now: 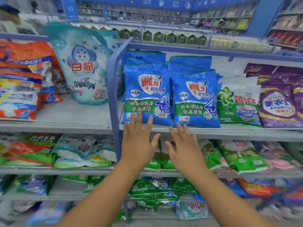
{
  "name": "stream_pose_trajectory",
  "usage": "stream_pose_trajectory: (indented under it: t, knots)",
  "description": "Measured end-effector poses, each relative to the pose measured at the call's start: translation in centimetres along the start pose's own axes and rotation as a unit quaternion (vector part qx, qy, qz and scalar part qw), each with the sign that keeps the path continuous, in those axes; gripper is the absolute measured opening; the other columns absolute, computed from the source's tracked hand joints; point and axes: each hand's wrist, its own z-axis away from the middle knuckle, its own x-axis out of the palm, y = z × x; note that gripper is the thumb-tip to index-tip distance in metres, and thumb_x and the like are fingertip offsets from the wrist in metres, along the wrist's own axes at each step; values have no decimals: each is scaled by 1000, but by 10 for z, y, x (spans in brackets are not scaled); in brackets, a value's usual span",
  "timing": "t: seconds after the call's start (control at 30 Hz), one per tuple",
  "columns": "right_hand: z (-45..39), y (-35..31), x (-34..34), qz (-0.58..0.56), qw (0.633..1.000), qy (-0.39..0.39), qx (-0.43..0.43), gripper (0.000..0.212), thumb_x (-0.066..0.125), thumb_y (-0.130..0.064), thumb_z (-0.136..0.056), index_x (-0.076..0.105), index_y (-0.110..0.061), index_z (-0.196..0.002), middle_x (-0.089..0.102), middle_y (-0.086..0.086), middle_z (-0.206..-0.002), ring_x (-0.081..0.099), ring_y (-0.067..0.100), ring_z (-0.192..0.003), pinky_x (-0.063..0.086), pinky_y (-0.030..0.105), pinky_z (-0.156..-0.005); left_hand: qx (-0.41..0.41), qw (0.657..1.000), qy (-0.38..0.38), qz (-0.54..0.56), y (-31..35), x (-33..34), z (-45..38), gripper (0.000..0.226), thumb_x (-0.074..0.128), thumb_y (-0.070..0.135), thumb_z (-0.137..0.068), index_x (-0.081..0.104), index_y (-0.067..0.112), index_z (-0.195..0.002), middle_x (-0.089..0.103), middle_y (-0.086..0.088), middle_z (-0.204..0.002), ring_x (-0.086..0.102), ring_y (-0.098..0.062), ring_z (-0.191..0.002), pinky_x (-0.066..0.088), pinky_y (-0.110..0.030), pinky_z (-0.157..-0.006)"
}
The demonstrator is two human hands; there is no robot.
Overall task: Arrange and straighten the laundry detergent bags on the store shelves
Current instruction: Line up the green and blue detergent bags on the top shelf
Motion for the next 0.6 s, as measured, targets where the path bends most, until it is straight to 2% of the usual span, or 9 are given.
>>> stream_pose_trajectory:
  t: [0.07,0.17,0.37,0.6]
  knots:
    - [24,15,3,-2,1000,-6,1,61,32,-50,-104,14,-31,-160,-8,-2,-169,-12,19,-155,-4,44,-124,-4,1000,18,-16,12,5,24,68,33,60,-99,24,29,-160,-2,-8,-170,-4,-31,-156,5,-52,-126]
    - [61,46,8,-32,998,-48,26,63,32,-51,-104,9,-33,-160,-11,-3,-168,-13,18,-155,-2,44,-126,-39,999,5,-17,38,14,60,68,29,59,-98,26,29,-159,-1,-7,-170,-4,-28,-156,6,-50,-126]
    - [110,114,10,-79,989,-80,96,66,38,-52,-102,14,-32,-160,-3,-2,-169,-3,23,-156,10,45,-126,-74,994,-77,-21,90,48,113,67,33,60,-101,18,32,-161,-10,-4,-169,-10,-27,-156,-3,-46,-124]
    - [95,154,7,-87,982,-99,138,68,38,-52,-103,15,-25,-161,2,6,-169,0,28,-156,13,47,-125,-92,986,-139,-2,120,82,106,70,31,64,-100,12,33,-160,-11,-6,-169,-11,-28,-156,0,-46,-125]
